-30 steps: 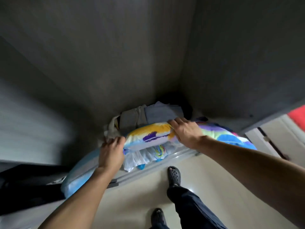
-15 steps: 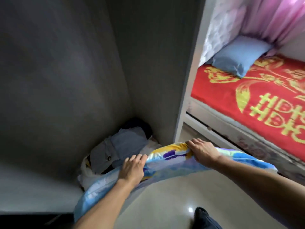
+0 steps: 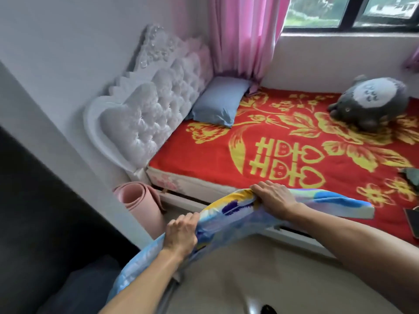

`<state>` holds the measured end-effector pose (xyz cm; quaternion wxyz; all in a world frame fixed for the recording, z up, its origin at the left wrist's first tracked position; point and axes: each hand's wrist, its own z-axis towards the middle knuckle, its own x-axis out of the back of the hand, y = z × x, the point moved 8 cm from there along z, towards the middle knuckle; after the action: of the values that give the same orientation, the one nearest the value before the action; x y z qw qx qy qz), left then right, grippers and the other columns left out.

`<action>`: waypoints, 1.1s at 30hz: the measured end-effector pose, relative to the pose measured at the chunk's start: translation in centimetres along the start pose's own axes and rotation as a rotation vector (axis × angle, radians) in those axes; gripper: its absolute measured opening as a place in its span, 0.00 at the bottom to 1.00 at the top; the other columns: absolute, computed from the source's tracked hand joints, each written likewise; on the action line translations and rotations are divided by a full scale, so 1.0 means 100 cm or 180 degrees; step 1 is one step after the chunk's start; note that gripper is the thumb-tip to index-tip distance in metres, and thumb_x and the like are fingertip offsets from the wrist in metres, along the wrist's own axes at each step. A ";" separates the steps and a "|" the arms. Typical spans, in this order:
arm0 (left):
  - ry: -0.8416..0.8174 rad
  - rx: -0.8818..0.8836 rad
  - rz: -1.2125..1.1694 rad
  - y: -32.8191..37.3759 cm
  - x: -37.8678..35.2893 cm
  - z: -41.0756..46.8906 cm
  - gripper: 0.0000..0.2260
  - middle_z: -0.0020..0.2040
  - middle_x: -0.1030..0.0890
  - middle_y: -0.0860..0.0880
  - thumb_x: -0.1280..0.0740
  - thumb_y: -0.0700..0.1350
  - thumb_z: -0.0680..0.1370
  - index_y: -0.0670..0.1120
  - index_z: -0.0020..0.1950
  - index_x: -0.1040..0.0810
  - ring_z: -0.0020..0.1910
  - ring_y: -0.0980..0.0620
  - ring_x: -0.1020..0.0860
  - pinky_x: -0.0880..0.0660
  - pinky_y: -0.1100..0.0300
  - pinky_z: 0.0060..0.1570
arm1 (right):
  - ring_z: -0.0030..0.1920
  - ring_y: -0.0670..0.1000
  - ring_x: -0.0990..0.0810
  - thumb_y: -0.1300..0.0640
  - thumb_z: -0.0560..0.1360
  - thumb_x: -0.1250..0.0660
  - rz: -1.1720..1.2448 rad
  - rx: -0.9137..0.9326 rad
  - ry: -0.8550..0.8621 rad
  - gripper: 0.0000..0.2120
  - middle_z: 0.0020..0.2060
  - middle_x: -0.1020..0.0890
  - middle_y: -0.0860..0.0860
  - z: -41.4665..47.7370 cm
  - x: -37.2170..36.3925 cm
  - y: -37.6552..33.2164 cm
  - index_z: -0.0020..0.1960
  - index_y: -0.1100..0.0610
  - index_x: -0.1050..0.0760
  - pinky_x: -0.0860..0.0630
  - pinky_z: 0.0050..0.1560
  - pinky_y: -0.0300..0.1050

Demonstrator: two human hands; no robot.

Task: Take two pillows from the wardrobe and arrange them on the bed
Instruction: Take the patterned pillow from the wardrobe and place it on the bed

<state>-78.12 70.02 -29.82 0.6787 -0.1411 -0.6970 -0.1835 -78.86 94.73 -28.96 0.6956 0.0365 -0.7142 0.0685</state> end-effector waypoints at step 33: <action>0.0082 -0.0504 -0.0519 -0.060 0.013 0.612 0.12 0.45 0.18 0.49 0.36 0.39 0.69 0.49 0.51 0.25 0.46 0.43 0.21 0.26 0.51 0.40 | 0.57 0.54 0.25 0.52 0.77 0.42 -0.0280 -0.0608 -0.0012 0.14 0.55 0.23 0.49 0.461 0.046 0.289 0.63 0.49 0.32 0.27 0.48 0.51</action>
<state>-135.62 91.99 -29.55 0.6572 -0.1347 -0.6807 -0.2944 -128.83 116.67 -26.79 0.6969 0.0015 -0.7165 -0.0306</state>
